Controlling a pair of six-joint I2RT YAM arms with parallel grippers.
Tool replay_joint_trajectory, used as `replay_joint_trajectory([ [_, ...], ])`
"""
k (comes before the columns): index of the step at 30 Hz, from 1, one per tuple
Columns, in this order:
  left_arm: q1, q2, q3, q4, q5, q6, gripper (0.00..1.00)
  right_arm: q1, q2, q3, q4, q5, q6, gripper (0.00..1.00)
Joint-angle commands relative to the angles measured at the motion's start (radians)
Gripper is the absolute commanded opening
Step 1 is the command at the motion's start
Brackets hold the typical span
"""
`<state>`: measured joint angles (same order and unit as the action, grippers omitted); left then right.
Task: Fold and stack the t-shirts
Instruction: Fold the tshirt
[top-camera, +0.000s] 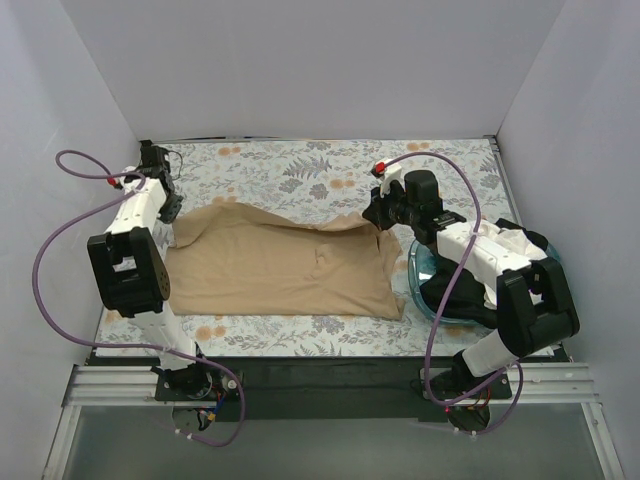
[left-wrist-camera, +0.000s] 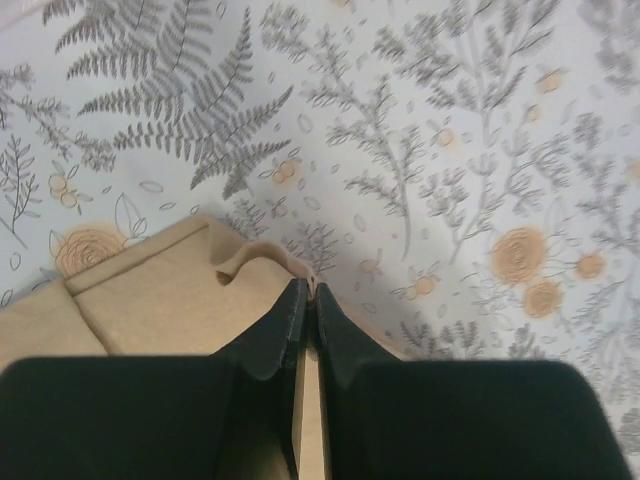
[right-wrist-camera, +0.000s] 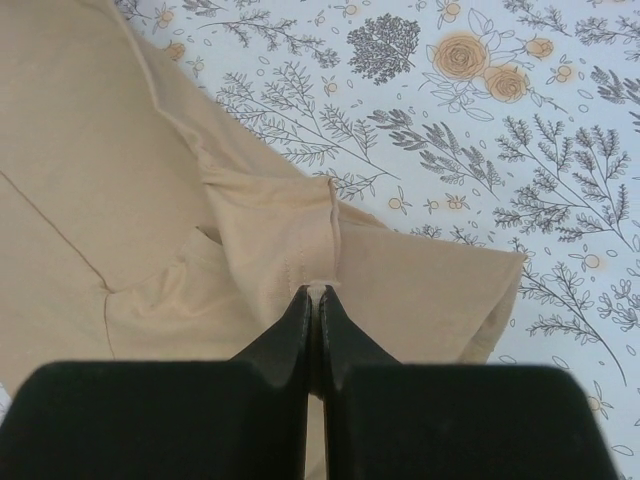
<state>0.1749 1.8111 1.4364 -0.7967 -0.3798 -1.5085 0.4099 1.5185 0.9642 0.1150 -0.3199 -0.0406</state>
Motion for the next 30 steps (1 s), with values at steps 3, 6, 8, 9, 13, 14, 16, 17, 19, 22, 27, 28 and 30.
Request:
replay_joint_trajectory([
  [3, 0.008, 0.016, 0.154, 0.005, -0.076, 0.013, 0.0, 0.003, -0.023, 0.005, 0.045, 0.019, -0.028, 0.01],
  [6, 0.009, 0.036, 0.189, 0.02, -0.08, 0.034, 0.0, 0.003, -0.02, 0.01, 0.045, 0.022, -0.03, 0.01],
  [8, 0.009, 0.045, 0.197, 0.017, -0.071, 0.031, 0.0, 0.003, -0.02, 0.011, 0.045, 0.024, -0.03, 0.01],
  [9, 0.009, 0.045, 0.184, 0.019, -0.068, 0.028, 0.0, 0.001, -0.02, 0.011, 0.045, 0.025, -0.03, 0.01],
  [13, 0.009, 0.018, 0.089, 0.04, -0.068, -0.007, 0.0, 0.003, -0.035, -0.002, 0.041, 0.013, -0.025, 0.01],
  [14, 0.009, 0.008, 0.061, 0.059, -0.071, -0.012, 0.0, 0.001, -0.04, -0.015, 0.043, 0.01, -0.022, 0.01],
  [16, 0.009, -0.024, -0.011, 0.076, -0.076, -0.024, 0.0, 0.001, -0.053, -0.031, 0.04, 0.004, -0.021, 0.01],
  [17, 0.009, -0.038, -0.036, 0.099, -0.076, -0.028, 0.0, 0.003, -0.06, -0.042, 0.041, 0.001, -0.019, 0.01],
  [19, 0.009, -0.068, -0.097, 0.132, -0.074, -0.032, 0.0, 0.003, -0.076, -0.07, 0.041, -0.008, -0.013, 0.01],
  [22, 0.009, -0.091, -0.137, 0.143, -0.074, -0.042, 0.0, 0.001, -0.099, -0.104, 0.04, -0.01, -0.01, 0.01],
  [27, 0.015, -0.127, -0.2, 0.143, -0.102, -0.077, 0.0, 0.003, -0.147, -0.146, 0.04, 0.005, -0.005, 0.01],
  [28, 0.023, -0.133, -0.206, 0.136, -0.108, -0.087, 0.0, 0.003, -0.156, -0.16, 0.038, 0.005, -0.004, 0.01],
  [30, 0.029, -0.156, -0.226, 0.129, -0.122, -0.099, 0.0, 0.003, -0.181, -0.174, 0.038, 0.007, -0.002, 0.01],
])
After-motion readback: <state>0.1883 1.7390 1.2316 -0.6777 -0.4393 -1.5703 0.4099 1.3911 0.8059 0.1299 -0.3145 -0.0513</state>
